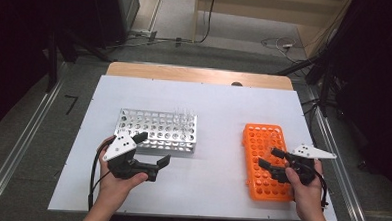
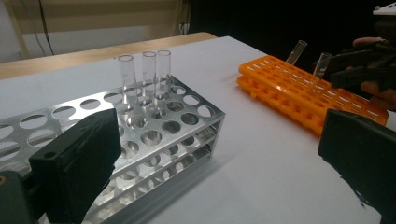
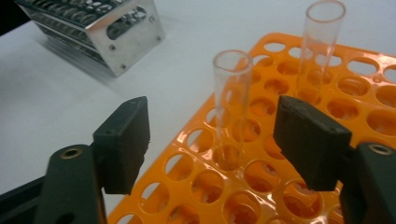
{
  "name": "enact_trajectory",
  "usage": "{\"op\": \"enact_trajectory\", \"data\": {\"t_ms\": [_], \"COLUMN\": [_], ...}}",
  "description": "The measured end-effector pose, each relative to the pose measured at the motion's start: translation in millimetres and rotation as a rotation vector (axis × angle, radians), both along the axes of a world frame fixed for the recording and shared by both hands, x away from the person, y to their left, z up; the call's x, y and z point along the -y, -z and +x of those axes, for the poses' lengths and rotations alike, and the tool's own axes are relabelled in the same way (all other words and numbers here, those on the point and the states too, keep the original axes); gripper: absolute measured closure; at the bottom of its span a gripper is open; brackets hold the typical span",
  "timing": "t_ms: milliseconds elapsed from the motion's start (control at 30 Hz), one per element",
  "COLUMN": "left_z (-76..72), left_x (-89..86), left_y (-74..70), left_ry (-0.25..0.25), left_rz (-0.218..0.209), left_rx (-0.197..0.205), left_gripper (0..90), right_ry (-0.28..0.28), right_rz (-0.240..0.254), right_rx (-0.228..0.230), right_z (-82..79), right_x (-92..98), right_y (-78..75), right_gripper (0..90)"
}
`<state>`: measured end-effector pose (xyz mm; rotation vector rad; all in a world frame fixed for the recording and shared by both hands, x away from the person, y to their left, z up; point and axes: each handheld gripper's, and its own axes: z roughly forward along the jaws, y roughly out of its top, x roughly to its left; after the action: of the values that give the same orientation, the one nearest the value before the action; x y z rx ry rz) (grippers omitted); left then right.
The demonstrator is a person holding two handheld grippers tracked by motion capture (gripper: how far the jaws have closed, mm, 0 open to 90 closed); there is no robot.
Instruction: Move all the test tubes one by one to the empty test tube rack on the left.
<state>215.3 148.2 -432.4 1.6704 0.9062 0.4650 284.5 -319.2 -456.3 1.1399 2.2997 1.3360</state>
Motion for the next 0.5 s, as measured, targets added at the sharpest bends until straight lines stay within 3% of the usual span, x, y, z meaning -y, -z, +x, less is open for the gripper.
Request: {"op": "enact_trajectory", "data": {"t_ms": [233, 500], "left_z": [-4.6, -3.2], "left_x": [-5.6, -6.9], "left_y": [5.7, 6.4], "left_ry": [-0.019, -0.027], "left_rz": [0.008, 0.011], "left_rx": [-0.018, -0.02], "left_gripper": [0.0, 0.0], "right_ry": [0.055, 0.049], "right_rz": [-0.067, -0.121], "right_rx": [-0.052, -0.068], "right_z": [11.0, 13.0], "right_x": [-4.7, -10.2], "right_y": [1.7, 3.5], "right_gripper": [43.9, 67.3]}}
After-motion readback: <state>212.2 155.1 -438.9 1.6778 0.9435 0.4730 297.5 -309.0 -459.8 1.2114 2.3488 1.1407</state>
